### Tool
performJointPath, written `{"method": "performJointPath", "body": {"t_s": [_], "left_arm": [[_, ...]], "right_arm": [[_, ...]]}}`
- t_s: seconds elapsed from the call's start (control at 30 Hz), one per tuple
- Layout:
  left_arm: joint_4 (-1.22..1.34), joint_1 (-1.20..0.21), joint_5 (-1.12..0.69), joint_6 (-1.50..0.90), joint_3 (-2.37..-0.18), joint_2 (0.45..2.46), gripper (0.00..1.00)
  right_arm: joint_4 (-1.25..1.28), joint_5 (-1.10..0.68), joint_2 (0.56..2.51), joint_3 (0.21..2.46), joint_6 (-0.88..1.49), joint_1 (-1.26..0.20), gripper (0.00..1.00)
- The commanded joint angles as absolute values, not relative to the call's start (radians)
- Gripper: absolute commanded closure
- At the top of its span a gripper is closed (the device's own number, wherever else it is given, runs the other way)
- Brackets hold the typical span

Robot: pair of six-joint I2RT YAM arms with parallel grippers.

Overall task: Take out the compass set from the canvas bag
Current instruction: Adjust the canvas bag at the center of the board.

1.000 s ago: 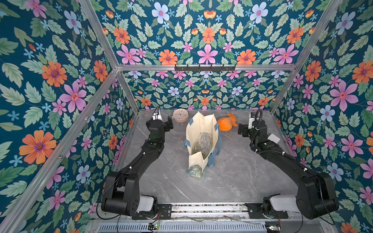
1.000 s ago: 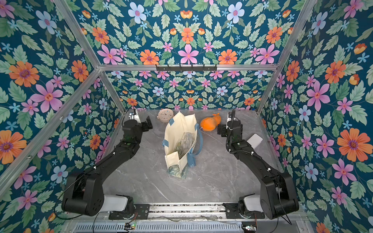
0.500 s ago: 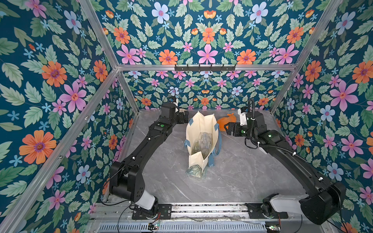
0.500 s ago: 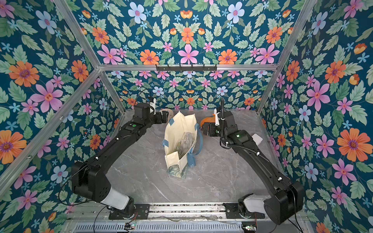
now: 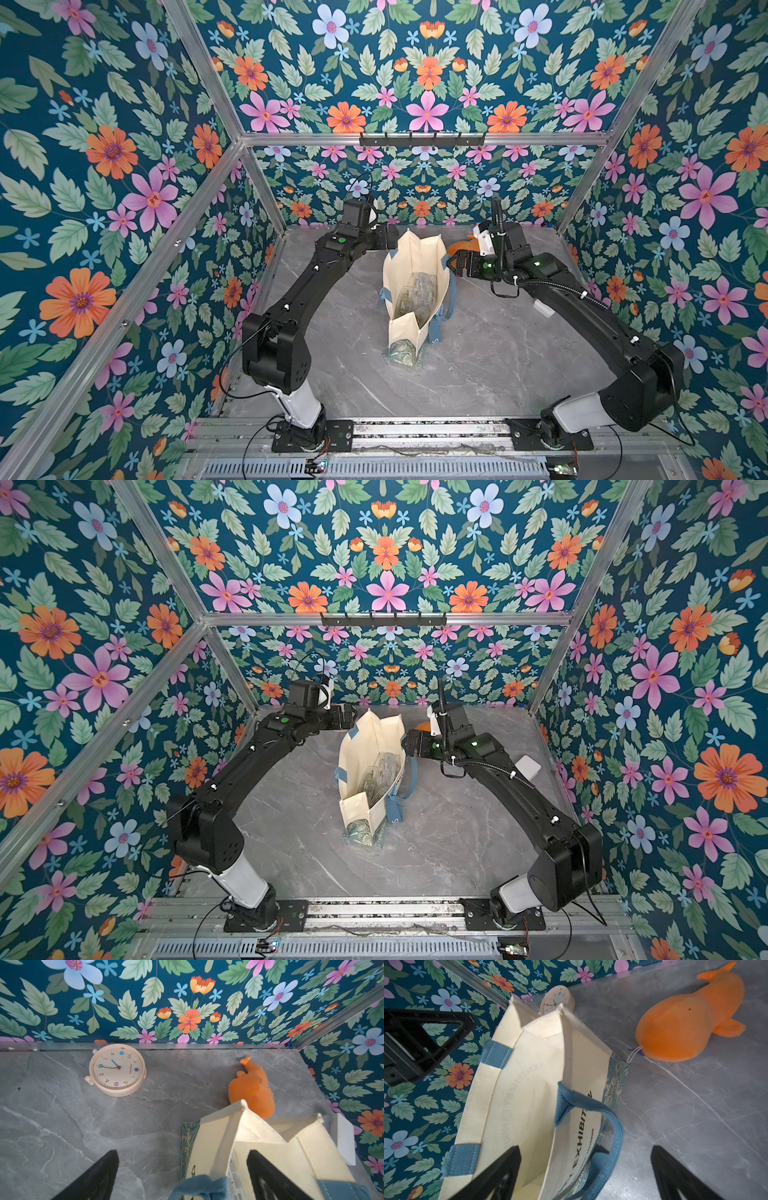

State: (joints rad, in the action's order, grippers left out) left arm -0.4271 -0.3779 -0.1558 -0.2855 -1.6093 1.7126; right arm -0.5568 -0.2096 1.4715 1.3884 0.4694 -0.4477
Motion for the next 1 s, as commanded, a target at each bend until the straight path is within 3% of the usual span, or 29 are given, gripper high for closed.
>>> {"method": "performJointPath", "body": {"t_s": [0.0, 0.3, 0.47, 0.7, 0.97], "left_arm": [[-0.492, -0.366, -0.201, -0.306, -1.649, 1.74, 0.01], [-0.544, -0.353, -0.219, -0.315, -1.69, 1.782, 0.01], [-0.612, -0.355, -0.323, -0.314, -1.674, 1.772, 0.01], [-0.638, -0.354, -0.336, -0.305, -1.509, 1.658, 0.01], [-0.588, -0.355, -0.395, -0.317, -1.494, 1.593, 0.0]], "right_arm": [[-0.582, -0.253, 1.479, 1.392, 0.5, -0.45, 0.01], [-0.524, -0.308, 1.512, 1.395, 0.533, -0.45, 0.02], [-0.494, -0.344, 1.599, 1.404, 0.56, -0.461, 0.12], [-0.503, -0.369, 1.649, 1.425, 0.549, -0.475, 0.38], [-0.502, -0.368, 1.684, 1.419, 0.549, -0.476, 0.48]]}}
